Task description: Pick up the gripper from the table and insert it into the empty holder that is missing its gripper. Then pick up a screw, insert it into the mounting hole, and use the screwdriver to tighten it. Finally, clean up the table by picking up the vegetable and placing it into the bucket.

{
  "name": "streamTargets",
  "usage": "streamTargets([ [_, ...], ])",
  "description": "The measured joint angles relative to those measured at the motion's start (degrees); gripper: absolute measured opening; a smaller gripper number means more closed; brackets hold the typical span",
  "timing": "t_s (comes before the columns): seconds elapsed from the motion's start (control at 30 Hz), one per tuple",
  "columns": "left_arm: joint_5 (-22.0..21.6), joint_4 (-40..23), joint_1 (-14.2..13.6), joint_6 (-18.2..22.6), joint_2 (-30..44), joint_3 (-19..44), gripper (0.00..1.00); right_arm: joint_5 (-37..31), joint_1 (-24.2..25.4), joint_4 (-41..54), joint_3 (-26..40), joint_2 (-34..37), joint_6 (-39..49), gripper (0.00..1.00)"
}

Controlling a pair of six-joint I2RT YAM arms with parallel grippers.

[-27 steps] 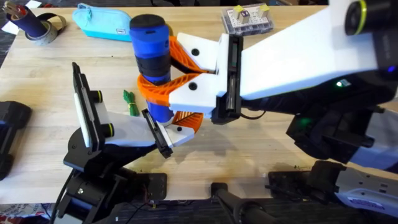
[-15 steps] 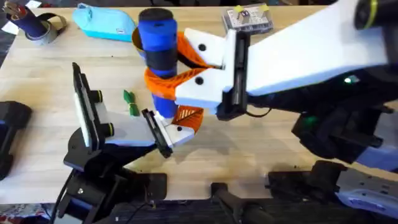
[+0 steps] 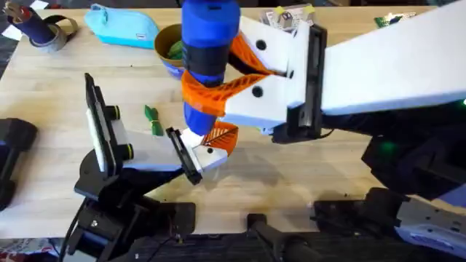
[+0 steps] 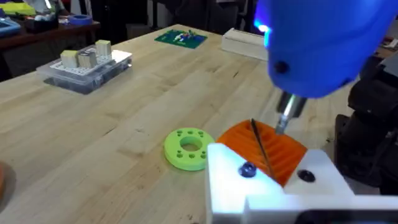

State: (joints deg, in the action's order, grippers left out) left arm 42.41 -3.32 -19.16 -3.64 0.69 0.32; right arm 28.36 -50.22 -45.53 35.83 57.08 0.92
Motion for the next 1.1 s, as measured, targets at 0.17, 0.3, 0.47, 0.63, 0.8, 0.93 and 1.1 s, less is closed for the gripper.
streamTargets([
  [0.17, 0.0, 0.0, 0.0, 0.0, 0.0, 0.0, 0.017, 0.0, 0.0, 0.1, 0.0, 0.0, 2.3, 0.047],
  [0.3, 0.0, 0.0, 0.0, 0.0, 0.0, 0.0, 0.017, 0.0, 0.0, 0.2, 0.0, 0.1, 4.5, 0.047],
  [0.47, 0.0, 0.0, 0.0, 0.0, 0.0, 0.0, 0.017, 0.0, 0.0, 0.2, 0.0, 1.3, 5.6, 0.047],
  [0.63, 0.0, 0.0, 0.0, 0.0, 0.0, 0.0, 0.017, 0.0, 0.0, 0.5, 0.0, 3.1, 5.5, 0.047],
  [0.8, 0.0, 0.0, 0.0, 0.0, 0.0, 0.0, 0.017, 0.0, 0.0, 0.5, 0.0, 3.1, 4.9, 0.049],
  [0.93, 0.0, 0.0, 0.0, 0.0, 0.0, 0.0, 0.017, 0.0, 0.0, 0.5, 0.0, 3.1, 4.5, 0.048],
  [1.1, 0.0, 0.0, 0.0, 0.0, 0.0, 0.0, 0.017, 0.0, 0.0, 0.5, 0.0, 3.1, 2.8, 0.047],
])
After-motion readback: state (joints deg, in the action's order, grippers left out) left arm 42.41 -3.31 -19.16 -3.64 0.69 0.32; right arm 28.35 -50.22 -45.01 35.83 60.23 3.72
